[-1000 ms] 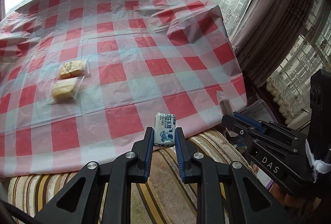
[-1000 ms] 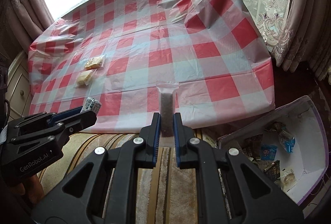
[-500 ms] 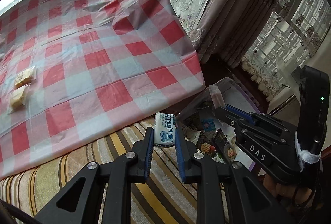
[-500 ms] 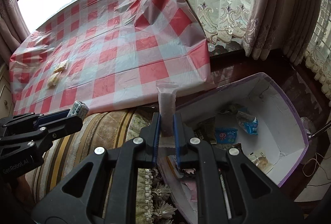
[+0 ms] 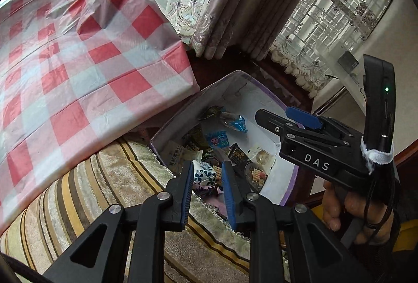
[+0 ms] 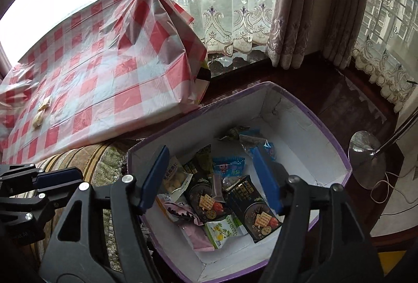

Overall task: Organize snacks
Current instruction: 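Carry both snacks over the white box and open both tools to drop them, then move both open tools back to the two yellow cake packets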

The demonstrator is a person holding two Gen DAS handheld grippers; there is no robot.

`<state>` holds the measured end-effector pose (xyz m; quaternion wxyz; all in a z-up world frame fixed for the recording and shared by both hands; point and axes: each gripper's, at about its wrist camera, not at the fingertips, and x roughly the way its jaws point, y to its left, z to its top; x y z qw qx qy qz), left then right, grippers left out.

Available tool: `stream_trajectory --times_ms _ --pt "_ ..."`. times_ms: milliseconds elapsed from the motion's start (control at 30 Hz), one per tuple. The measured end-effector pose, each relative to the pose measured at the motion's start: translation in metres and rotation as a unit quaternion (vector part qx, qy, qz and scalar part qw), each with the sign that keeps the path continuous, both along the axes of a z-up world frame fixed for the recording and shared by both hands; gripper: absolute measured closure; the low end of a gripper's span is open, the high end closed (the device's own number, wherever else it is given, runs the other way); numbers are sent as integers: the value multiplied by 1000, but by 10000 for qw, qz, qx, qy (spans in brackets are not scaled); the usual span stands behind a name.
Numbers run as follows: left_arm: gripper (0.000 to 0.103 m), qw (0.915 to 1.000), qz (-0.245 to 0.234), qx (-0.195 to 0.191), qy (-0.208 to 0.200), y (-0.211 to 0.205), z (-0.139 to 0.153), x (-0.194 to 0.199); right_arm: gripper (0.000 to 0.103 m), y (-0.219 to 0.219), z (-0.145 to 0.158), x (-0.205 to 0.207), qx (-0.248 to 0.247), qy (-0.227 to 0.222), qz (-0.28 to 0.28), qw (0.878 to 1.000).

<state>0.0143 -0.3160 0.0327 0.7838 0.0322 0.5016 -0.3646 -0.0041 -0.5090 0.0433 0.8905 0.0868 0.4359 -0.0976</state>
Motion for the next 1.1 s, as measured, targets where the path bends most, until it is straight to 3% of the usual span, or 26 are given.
stream_trajectory --times_ms 333,600,867,1100 --pt "79 9989 424 -98 158 22 -2 11 33 12 -9 8 52 140 230 9996" --pt "79 9940 1055 -258 155 72 3 21 33 45 -14 20 14 312 674 9972" --pt "78 9815 1888 -298 112 134 5 33 33 92 -6 36 -42 330 1226 9919" --pt "66 9645 2566 -504 354 191 -2 45 32 135 -7 50 -117 417 1747 9837"
